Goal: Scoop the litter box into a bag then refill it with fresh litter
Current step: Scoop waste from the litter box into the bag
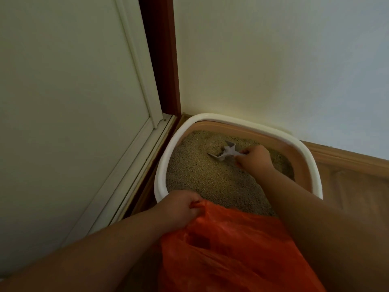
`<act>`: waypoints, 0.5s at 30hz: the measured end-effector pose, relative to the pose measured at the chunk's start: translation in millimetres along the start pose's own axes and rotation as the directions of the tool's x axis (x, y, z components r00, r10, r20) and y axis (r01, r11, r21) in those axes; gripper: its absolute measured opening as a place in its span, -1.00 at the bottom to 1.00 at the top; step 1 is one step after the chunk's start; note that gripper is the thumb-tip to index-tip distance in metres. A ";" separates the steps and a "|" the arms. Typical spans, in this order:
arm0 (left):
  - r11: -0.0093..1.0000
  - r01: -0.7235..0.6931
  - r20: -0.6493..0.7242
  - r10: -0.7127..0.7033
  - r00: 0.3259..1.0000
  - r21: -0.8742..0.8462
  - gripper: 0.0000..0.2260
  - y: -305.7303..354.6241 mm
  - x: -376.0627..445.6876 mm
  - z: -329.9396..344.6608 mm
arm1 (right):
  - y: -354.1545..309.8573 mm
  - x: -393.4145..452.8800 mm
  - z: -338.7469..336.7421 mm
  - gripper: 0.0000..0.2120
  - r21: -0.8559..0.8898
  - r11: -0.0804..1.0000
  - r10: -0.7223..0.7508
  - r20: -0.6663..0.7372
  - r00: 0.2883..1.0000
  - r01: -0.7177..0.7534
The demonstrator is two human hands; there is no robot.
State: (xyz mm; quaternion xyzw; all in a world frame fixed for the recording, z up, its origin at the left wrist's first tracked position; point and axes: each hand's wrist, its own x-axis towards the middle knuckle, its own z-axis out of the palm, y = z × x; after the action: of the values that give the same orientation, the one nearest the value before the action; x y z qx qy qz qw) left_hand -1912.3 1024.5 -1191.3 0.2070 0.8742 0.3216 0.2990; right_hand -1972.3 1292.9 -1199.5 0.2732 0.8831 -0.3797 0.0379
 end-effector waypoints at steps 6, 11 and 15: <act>0.999 0.008 0.054 -0.006 0.998 -0.034 -0.87 0.9 -1.6 -3.7 | -21.5 16.6 23.6 -0.86 0.198 0.961 0.185 0.045 0.982 -0.191; 1.000 -0.004 0.059 0.005 0.998 -0.019 -0.85 1.8 -1.9 -5.8 | -20.6 -3.9 46.9 -0.89 0.602 0.744 0.315 0.066 0.947 -0.290; 1.000 0.001 0.059 -0.001 0.998 -0.005 -0.85 2.0 -1.7 -5.3 | -38.0 -12.9 88.8 -0.93 0.641 0.725 0.321 0.011 0.947 -0.253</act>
State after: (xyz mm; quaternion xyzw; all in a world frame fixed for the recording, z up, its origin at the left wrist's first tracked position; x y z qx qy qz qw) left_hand -1914.2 1022.7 -1186.0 0.2151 0.8643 0.3174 0.3256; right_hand -1993.3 1204.3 -1234.2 0.4221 0.6504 -0.6301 -0.0429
